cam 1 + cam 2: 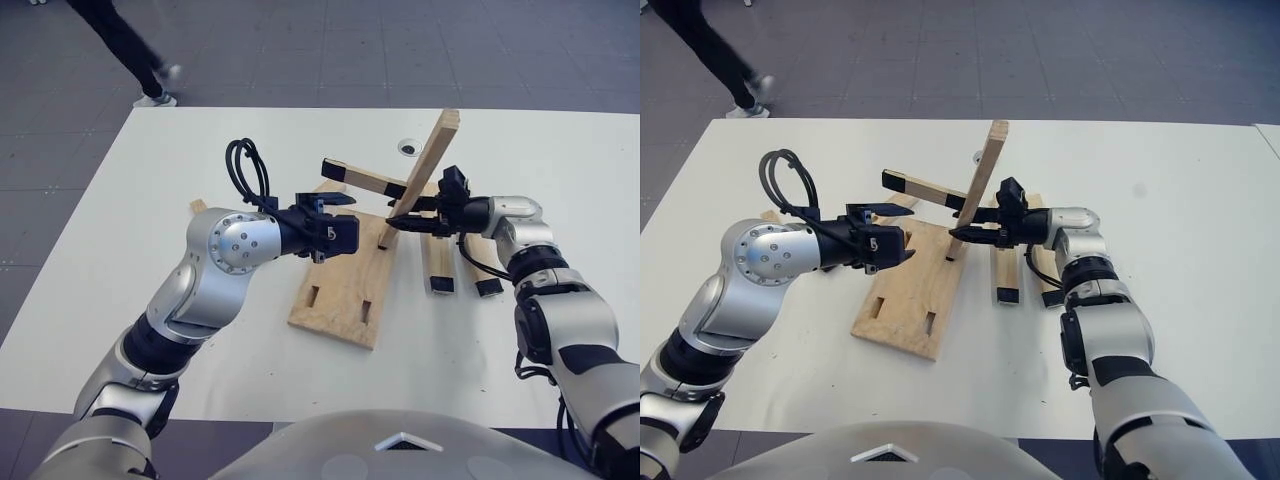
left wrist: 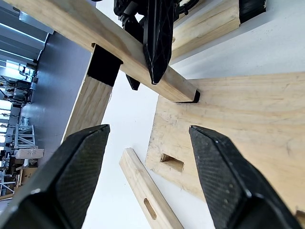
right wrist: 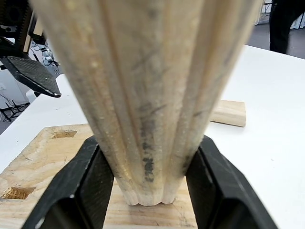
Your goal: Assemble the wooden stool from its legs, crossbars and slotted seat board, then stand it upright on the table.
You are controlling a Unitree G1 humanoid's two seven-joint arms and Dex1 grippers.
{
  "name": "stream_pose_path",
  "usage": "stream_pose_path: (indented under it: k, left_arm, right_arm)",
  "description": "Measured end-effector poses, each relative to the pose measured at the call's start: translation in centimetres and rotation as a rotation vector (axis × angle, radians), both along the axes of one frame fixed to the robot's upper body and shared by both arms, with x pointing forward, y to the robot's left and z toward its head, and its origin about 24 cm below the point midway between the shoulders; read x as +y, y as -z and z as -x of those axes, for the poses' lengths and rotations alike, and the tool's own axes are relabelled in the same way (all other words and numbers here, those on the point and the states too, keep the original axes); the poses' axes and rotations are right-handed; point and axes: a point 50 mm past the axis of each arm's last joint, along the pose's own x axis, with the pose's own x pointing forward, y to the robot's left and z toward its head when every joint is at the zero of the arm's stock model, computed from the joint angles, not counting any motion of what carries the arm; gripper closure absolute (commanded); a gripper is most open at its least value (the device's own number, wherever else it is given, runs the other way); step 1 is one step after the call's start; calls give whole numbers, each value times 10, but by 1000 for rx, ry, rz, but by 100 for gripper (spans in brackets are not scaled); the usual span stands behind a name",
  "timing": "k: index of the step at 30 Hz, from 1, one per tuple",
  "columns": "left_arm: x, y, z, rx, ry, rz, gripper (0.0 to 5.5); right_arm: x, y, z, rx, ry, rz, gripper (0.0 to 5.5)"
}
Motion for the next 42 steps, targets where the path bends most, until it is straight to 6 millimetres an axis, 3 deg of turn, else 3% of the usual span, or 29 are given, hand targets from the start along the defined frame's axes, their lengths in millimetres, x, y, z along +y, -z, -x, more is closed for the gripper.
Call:
stream_pose_path:
  k: [3, 4, 15, 18, 21, 30, 33, 38, 40, 42]
  left_arm:
    - [0, 0, 0, 2, -1, -1, 241]
    - [0, 0, 0, 2, -1, -1, 241]
    - [0, 0, 0, 1, 1, 0, 241]
    - [2, 2, 0, 3, 1, -13, 241]
    - [12, 17, 5, 50, -10, -54, 241]
    - [38, 49, 7, 126, -84, -127, 241]
    - [36, 55, 9, 130, -101, -99, 241]
    - [30, 62, 13, 142, -123, -49, 241]
    - [26, 63, 12, 139, -143, -26, 241]
    - [22, 64, 13, 137, -149, -1, 241]
  right_arm:
    - [2, -1, -2, -2, 9, 2, 345]
    - [2, -2, -3, -2, 12, 0, 308]
    - [0, 0, -3, -2, 27, 29, 135]
    - [-2, -12, -9, -50, 26, 41, 82]
    - [-13, -36, -17, -135, 9, 77, 30]
    - [-69, -67, -17, -232, 65, 230, 30]
    - [-82, -91, -24, -312, 175, 216, 30]
    - [-92, -168, -56, -510, 697, 69, 30]
    - [-87, -193, -67, -471, 908, -9, 30]
    - [-70, -212, -71, -397, 950, -48, 30]
